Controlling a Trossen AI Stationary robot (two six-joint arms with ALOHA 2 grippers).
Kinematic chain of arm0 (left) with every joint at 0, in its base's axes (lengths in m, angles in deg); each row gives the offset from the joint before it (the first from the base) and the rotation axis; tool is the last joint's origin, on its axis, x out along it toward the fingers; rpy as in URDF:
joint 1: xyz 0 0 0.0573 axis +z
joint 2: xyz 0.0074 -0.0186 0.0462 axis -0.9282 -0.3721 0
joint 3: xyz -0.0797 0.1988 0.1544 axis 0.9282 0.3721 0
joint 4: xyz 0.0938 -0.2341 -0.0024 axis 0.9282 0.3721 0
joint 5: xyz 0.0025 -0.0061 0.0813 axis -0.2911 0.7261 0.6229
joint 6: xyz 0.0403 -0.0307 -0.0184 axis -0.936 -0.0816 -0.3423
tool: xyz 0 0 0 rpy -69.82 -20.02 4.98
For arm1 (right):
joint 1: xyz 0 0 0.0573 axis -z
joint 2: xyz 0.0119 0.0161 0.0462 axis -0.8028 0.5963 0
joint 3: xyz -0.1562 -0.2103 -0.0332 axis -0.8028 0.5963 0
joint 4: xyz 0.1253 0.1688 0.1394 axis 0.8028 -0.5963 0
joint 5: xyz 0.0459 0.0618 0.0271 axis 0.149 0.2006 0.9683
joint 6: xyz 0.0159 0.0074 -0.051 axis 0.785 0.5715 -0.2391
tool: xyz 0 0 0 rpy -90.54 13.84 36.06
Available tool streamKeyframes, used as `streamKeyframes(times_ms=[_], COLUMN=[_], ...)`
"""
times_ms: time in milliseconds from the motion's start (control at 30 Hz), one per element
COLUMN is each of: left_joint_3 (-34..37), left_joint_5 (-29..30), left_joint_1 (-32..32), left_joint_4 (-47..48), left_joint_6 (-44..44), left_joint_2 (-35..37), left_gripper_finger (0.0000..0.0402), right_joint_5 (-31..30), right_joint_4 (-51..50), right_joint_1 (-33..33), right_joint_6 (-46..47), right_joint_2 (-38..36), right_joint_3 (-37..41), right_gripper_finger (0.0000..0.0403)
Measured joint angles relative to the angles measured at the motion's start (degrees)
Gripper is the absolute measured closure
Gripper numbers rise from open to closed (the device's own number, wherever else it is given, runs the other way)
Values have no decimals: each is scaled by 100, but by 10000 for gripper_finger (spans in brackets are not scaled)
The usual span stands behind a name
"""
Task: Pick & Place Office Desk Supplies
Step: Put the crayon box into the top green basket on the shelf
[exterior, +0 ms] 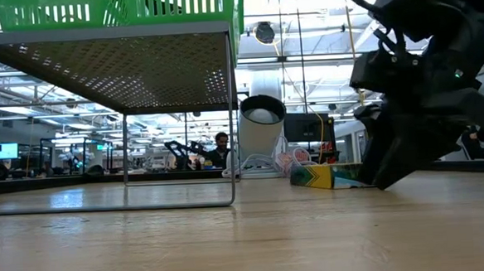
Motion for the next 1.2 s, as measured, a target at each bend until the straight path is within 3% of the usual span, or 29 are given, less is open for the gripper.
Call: streamKeyframes(times_ms=[233,633,767,900,1133,1200], left_joint_3=[0,0,0,0,0,0], left_joint_5=[-1,-5,1,-2,-1,-3], left_joint_1=[1,1,-1,-1,-1,-1], left_joint_4=[0,7,6,5,7,7], left_joint_6=[1,3,6,6,10,12], left_joint_2=[1,0,-1,-1,1,0], left_gripper_finger=[91,91,91,91,91,91], right_joint_5=[-46,-59,-18,11,148,144], right_joint_4=[676,1622,1531,1258,1054,986], right_joint_1=[136,403,554,658,695,695], right_joint_6=[-288,-514,-349,-139,-144,-191], right_joint_2=[27,732,909,1120,1313,1313], right_joint_3=[14,5,1,-10,-3,-3], right_gripper_finger=[248,248,255,288,390,396])
